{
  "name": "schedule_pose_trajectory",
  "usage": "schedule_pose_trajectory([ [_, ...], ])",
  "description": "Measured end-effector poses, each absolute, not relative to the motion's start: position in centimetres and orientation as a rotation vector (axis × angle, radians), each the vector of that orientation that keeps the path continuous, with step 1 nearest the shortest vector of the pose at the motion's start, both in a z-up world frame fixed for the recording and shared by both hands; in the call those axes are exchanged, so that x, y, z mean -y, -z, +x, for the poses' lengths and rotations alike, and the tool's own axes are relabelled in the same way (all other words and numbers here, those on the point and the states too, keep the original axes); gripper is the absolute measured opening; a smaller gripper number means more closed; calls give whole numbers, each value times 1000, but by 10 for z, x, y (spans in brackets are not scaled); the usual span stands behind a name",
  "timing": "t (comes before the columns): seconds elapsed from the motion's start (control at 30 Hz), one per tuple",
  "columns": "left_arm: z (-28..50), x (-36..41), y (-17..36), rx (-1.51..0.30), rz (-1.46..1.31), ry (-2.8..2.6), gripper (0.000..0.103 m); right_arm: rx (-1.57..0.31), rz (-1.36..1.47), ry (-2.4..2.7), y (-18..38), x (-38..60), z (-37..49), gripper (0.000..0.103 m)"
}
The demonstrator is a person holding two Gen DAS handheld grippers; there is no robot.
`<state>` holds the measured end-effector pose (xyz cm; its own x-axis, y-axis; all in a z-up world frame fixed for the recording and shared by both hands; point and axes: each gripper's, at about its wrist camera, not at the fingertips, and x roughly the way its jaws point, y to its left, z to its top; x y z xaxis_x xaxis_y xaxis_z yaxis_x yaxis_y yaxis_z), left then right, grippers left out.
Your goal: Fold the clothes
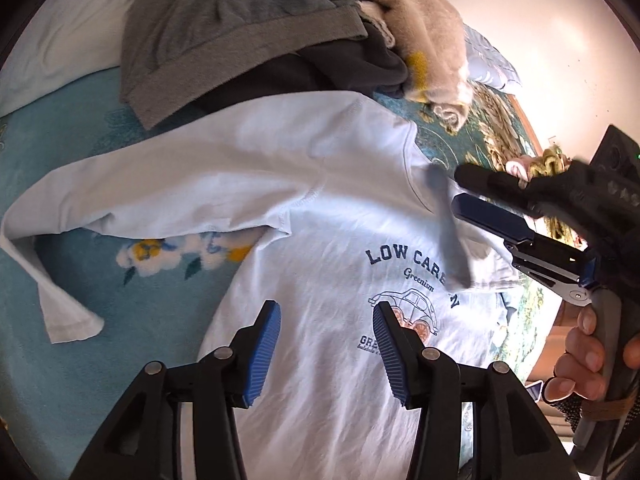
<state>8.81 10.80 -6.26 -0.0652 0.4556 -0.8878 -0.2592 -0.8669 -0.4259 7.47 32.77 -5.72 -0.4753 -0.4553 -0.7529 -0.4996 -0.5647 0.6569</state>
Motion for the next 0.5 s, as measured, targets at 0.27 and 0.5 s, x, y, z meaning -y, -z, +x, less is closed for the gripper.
schedule_pose_trajectory([
  [0.27,85,-145,93,194,-1767,-1906,53,-1353,-1584,-2323,41,-346,103,60],
  [0.5,77,-156,127,388,-1863,-1835,51,-1444,-1373,-2204,47,-392,203,60],
])
